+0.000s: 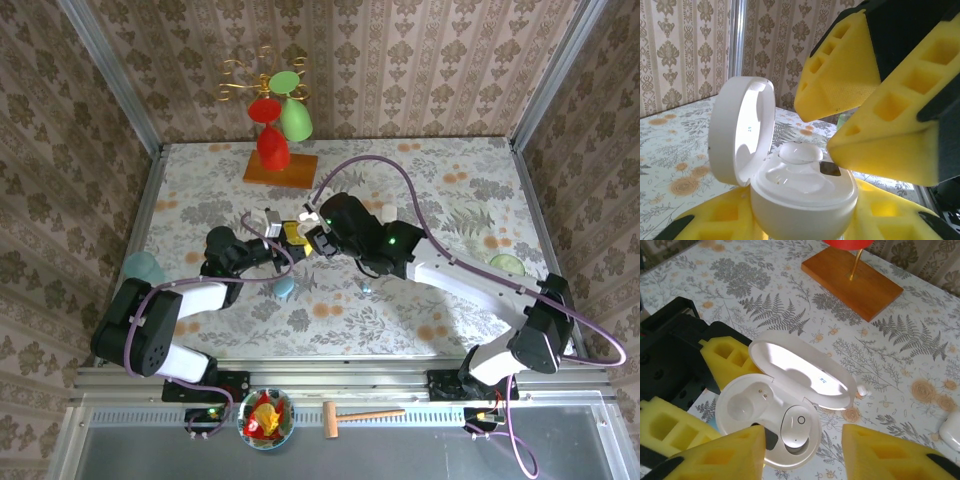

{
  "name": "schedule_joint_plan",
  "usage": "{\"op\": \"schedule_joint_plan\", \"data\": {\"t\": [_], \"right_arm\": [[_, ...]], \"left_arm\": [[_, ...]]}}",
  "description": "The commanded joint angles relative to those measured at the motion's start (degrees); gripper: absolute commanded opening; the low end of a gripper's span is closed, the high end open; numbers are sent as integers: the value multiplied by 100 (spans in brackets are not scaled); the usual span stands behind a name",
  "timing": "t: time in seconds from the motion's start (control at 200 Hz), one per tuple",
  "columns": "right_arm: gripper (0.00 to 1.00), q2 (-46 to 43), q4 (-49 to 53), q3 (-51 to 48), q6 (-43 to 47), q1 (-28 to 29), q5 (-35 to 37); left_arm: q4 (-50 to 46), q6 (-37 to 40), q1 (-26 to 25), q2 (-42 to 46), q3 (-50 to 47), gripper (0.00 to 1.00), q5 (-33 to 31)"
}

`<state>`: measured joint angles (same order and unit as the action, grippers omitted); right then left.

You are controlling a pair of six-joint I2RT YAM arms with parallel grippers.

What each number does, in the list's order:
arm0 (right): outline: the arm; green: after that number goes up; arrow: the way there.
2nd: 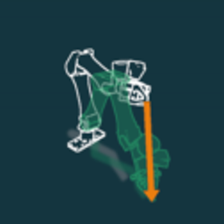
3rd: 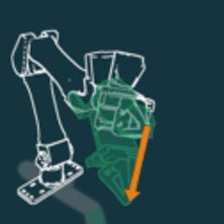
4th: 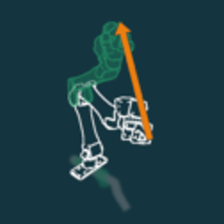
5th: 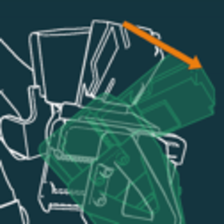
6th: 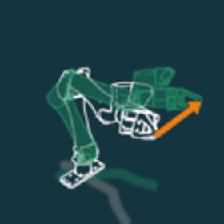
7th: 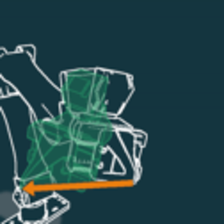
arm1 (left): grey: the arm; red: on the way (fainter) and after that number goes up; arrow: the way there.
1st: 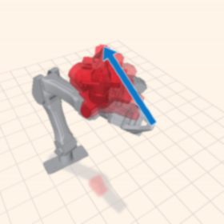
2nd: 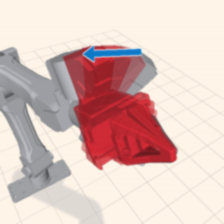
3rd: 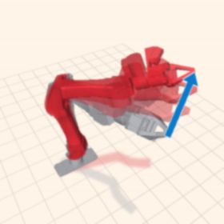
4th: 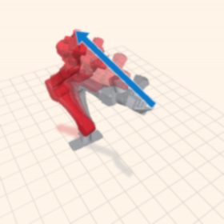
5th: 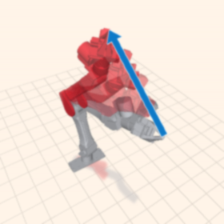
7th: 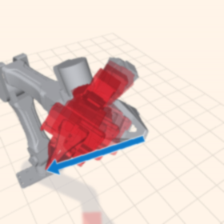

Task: Insert wireless bluetooth earbuds into charging case

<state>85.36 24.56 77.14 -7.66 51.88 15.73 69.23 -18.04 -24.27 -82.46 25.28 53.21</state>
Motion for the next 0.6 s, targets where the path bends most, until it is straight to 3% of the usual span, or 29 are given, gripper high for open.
{"op": "schedule_joint_plan", "data": {"t": [0.0,0.13,0.33,0.595], "right_arm": [[49,-283,-107,-89,-150,-73,-202],[53,-520,-395,-306,-399,-225,-629],[55,-1237,-1206,-963,-1184,-787,-1850],[52,-1017,-1123,-998,-1430,-1095,-2530]], "left_arm": [[293,18,35,46,153,24,94],[319,99,28,45,107,24,106],[370,504,34,54,43,24,136],[386,800,13,178,47,25,383]]}}
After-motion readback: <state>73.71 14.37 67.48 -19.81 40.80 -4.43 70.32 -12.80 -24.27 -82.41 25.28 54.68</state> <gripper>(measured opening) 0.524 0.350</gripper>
